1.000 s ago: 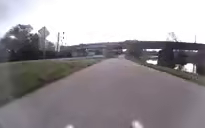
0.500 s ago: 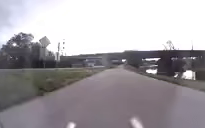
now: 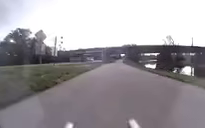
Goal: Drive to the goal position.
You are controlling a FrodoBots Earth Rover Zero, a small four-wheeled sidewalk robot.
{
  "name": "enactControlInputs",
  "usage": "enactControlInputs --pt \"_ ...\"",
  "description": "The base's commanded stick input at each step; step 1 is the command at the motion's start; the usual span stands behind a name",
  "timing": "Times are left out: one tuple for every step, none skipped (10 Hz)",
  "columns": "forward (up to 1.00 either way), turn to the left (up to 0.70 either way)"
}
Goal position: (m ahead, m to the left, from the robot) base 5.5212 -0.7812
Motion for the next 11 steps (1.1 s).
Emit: enactControlInputs --pt "0.70 0.00" --pt "0.70 0.00" --pt "0.70 0.00" --pt "0.70 0.00" --pt "0.70 0.00" --pt "0.70 0.00" --pt "0.70 0.00" --pt "0.70 0.00" --pt "0.70 0.00" --pt "0.70 0.00" --pt "0.70 0.00"
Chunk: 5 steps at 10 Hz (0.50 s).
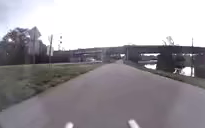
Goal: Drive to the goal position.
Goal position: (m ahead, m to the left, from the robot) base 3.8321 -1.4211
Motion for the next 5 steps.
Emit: enactControlInputs --pt "0.70 0.00" --pt "0.70 0.00" --pt "0.70 0.00" --pt "0.70 0.00" --pt "0.70 0.00"
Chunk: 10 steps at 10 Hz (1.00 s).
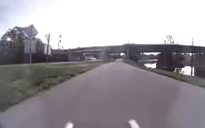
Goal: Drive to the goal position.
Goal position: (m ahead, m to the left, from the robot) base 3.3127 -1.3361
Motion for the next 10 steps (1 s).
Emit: enactControlInputs --pt "0.70 0.00" --pt "0.70 0.00" --pt "0.70 0.00" --pt "0.70 0.00" --pt "0.70 0.00" --pt "0.70 0.00" --pt "0.70 0.00" --pt "0.70 0.00" --pt "0.70 -0.16" --pt "0.70 -0.27"
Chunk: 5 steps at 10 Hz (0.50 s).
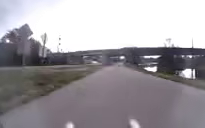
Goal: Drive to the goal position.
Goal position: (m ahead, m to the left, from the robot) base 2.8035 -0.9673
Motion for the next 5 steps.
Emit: enactControlInputs --pt "0.70 -0.30" --pt "0.70 -0.32" --pt "0.70 -0.31" --pt "0.70 0.00" --pt "0.70 0.00"
